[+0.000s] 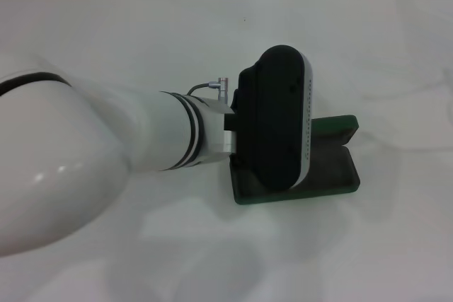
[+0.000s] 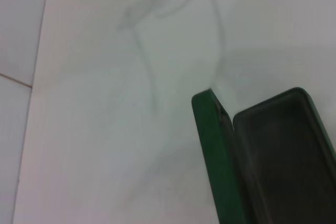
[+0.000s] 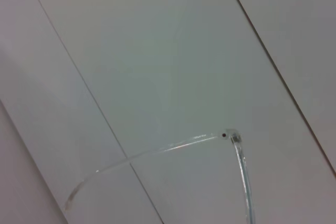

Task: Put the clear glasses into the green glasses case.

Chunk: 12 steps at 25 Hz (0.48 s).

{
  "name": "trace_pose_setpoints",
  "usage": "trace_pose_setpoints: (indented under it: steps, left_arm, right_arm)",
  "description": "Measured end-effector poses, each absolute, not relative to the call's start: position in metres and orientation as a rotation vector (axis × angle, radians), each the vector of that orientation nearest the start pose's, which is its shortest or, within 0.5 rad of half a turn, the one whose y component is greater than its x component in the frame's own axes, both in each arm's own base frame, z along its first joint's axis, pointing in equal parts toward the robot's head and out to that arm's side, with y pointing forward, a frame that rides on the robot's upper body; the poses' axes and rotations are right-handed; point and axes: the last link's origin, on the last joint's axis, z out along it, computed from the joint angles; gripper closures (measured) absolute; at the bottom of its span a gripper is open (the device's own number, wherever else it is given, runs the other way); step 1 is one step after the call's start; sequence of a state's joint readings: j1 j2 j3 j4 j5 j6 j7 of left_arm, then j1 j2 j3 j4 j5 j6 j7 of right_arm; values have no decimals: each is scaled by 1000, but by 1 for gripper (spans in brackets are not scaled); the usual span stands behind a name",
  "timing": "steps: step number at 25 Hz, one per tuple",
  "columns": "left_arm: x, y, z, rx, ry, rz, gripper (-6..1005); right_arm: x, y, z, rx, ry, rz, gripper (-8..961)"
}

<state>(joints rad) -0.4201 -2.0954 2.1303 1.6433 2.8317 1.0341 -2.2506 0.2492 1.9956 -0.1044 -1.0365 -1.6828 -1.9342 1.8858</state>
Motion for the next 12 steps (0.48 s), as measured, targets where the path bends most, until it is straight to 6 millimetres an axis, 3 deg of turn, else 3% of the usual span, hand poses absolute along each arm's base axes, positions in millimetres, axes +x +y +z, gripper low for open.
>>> trace_pose_setpoints:
  steps: [12]
  left_arm:
    - [-98,293,-104,-2572,623,421,796]
  right_arm:
    - [321,228,200,-1993,870,1190,871]
